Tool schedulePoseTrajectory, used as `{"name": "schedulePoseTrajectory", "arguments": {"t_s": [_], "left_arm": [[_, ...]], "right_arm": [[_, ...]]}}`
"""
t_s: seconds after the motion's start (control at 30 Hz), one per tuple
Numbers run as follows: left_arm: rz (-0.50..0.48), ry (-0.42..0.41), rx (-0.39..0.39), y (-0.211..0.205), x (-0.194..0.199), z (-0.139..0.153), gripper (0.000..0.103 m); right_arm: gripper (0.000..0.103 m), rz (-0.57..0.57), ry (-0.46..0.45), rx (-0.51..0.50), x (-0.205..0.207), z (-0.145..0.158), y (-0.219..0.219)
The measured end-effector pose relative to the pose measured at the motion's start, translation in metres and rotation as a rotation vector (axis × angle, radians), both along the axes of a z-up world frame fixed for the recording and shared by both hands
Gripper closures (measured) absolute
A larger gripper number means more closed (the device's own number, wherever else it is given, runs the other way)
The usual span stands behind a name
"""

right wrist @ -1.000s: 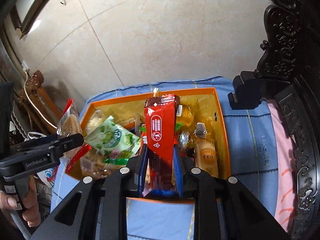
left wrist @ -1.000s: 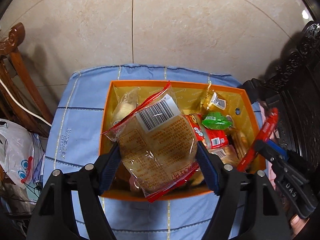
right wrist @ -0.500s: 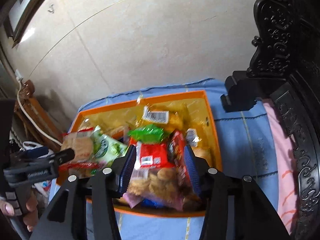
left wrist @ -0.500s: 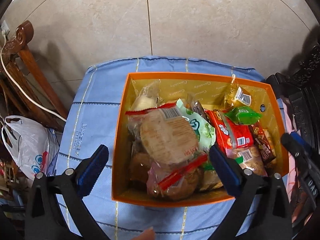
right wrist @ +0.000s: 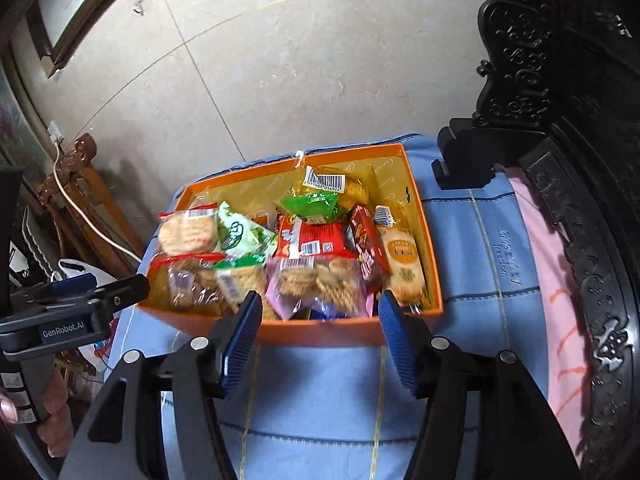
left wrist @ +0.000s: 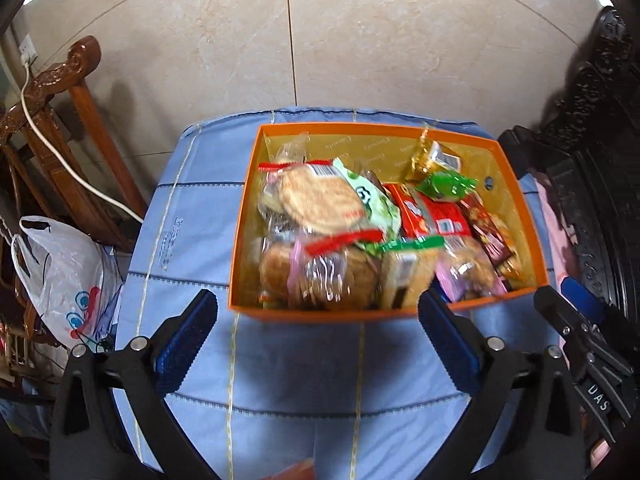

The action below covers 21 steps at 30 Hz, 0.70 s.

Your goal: Organize snacks

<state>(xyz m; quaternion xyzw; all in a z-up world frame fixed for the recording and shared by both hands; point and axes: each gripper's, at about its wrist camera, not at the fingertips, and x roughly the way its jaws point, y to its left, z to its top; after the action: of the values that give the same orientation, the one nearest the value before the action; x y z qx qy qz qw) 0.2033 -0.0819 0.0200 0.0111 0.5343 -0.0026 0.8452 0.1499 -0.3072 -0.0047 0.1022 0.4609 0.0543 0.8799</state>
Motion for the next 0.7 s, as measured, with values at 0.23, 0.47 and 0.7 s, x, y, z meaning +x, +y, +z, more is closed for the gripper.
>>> {"name": "schedulePoseTrajectory", "arguments": {"t_s": [0.23,0.47,0.7], "left_arm": [[-0.001,-0.018,-0.019,0.001,-0.039,0.017,0.005],[0.004,-0.019,-0.019,0.004,-0.067,0.024,0.005],[0.004,-0.013,-0.021,0.001,-0.083,0.027,0.004]], "right_arm": [[0.042,0.026,-0.011,-0.004,-0.035,0.012,0.006],[0.042,0.044,-0.014,-0.007,-0.056,0.019,0.007],[0.042,0.054,-0.022,-0.013,-0.069,0.024,0.008]]}}
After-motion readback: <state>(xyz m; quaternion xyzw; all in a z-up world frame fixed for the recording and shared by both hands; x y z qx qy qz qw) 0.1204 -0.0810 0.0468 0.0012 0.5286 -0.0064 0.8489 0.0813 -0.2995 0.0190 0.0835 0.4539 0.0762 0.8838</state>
